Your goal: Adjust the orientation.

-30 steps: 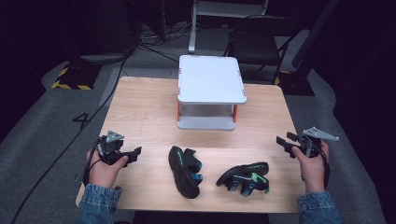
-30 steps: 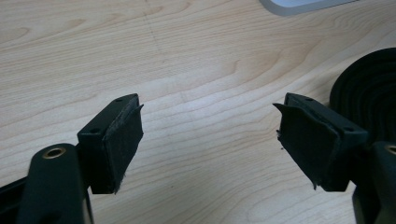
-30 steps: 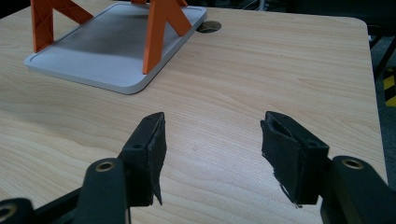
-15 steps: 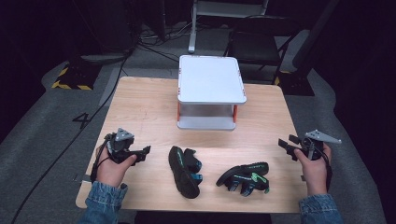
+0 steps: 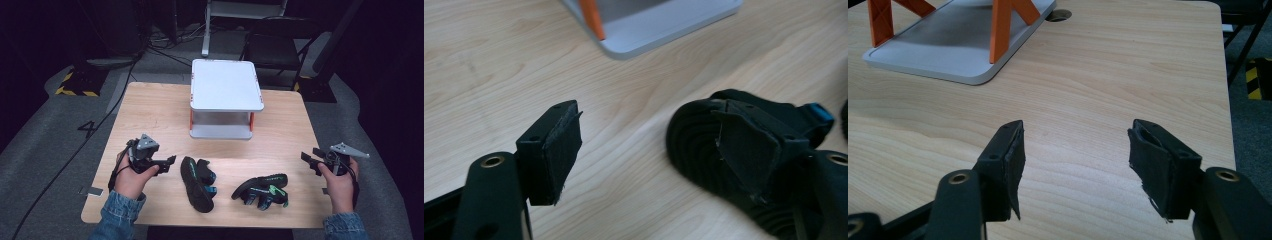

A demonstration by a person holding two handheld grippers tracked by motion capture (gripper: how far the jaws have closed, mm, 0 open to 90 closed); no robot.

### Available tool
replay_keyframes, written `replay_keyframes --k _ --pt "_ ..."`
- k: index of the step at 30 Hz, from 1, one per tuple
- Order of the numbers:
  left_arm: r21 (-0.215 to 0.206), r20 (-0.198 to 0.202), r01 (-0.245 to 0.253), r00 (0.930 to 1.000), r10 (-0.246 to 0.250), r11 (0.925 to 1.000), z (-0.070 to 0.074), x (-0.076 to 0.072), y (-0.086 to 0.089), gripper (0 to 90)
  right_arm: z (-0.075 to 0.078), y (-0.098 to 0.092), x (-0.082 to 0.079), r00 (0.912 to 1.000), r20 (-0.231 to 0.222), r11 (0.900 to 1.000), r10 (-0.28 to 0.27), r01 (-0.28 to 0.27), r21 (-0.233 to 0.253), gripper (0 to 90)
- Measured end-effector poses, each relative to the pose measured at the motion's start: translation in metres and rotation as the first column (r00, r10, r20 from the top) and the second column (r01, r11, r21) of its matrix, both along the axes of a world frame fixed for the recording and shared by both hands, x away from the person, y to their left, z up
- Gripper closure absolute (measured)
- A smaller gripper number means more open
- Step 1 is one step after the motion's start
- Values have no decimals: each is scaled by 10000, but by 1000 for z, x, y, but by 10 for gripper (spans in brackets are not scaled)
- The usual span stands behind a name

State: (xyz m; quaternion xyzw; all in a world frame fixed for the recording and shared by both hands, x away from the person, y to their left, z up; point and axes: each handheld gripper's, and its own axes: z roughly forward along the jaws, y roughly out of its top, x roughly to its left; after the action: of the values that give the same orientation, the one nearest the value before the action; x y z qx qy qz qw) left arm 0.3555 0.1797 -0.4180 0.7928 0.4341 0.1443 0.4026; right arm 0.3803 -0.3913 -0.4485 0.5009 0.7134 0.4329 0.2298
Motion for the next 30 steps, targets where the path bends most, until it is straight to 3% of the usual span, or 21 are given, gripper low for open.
replay_keyframes --k 6,14,17,19,22,27,30 --pt "-44 -134 848 9963 -849 9964 -3 1 -27 266 -3 -2 -3 9999 -93 9999 -75 74 -95 401" --pt "13 -318 1336 9905 -1335 9910 -16 4 -51 279 -6 1 -4 9997 -233 9999 -11 8 -156 400" --pt "309 -451 1457 9885 -1442 9888 -23 5 -56 273 -7 2 -5 9997 -254 9998 27 -32 -211 397" --pt "537 -436 1523 9877 -1501 9869 -28 7 -55 272 -7 3 -4 9997 -254 9999 30 -34 -167 396" --pt "279 -548 1498 9875 -1481 9883 -29 8 -50 256 -7 2 -4 9996 -281 9999 15 -18 -112 393" --pt "529 -299 1358 9905 -1343 9893 -26 2 -40 260 -8 2 -1 9995 -307 10000 3 -5 -75 392" --pt "491 -342 1208 9923 -1192 9915 -25 -2 -28 260 -7 5 3 9997 -256 10000 25 -26 -5 392"
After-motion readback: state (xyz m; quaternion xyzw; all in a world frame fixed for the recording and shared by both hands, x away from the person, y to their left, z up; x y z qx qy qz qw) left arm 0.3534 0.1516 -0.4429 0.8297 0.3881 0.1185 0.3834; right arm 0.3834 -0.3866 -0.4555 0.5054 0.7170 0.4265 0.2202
